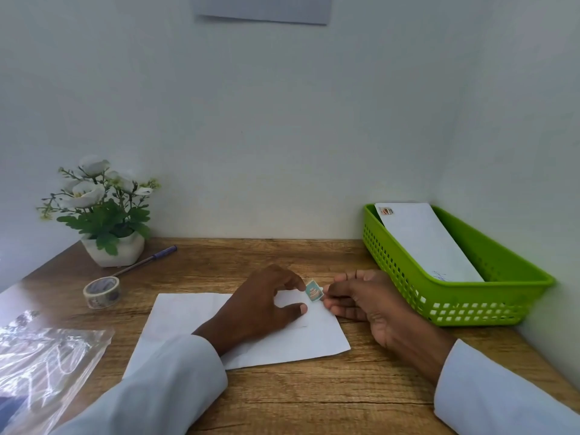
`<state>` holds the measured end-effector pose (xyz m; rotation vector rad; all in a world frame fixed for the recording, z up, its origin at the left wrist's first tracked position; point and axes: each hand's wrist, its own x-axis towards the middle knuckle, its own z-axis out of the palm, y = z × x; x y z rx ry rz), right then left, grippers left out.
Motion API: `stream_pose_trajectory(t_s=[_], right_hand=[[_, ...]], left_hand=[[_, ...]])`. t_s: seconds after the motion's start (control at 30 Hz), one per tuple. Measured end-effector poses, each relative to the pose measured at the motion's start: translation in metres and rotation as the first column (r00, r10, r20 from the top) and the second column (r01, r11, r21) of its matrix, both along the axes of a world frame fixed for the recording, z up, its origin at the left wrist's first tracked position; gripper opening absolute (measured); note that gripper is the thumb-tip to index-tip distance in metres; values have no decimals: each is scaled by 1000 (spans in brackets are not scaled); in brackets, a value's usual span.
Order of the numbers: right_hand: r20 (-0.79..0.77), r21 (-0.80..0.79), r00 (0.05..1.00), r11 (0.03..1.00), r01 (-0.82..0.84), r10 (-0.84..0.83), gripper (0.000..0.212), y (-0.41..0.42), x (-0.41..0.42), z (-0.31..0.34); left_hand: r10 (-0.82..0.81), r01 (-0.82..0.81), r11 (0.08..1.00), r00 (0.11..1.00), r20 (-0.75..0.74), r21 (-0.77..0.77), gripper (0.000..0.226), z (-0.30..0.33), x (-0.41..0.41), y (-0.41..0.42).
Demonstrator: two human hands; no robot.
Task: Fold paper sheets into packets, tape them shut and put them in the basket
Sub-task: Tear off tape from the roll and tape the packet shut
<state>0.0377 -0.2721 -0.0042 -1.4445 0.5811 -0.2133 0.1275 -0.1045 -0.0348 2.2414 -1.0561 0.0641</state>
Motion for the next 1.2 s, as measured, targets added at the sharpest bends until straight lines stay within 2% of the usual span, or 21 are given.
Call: stream_pose_trajectory(t_s=[0.23,0.5,0.67,0.77,0.87,0.9,0.97,1.1,1.2], right_hand=[[0,-40,1000,999,-26,26,19,1,-2,0],[58,-131,998,991,-20,28,29,2,-5,-6],[83,-252,995,967,-34,56,31,2,-5,-9],[95,-463,993,886,-22,74,25,2,-3,-15],[93,-728,990,686,-2,102,18,2,1,-21],[91,-790,989,613,3,113,18,2,1,-23],[93,-848,985,529,4,142,18,1,1,-24],[87,-878,981,478,-6,172,22,0,1,-25],[82,-860,980,510,-24,184,25,-1,2,-24]], left_hand=[[-8,7,999,1000,30,45,28,-4,2,-1],[-15,11,995,999,33,102,30,-3,1,0],[-19,14,991,999,37,130,30,-1,-2,-1],[-17,12,989,999,36,149,30,0,-2,-1],[-7,5,990,1000,16,144,27,-1,-2,-2],[0,-1,992,1000,14,123,25,-2,-1,-3],[28,-29,997,1000,4,77,19,-3,-2,-6],[89,-88,994,996,-8,67,18,-3,-5,-11],[109,-108,992,994,-10,69,18,-3,-6,-12]])
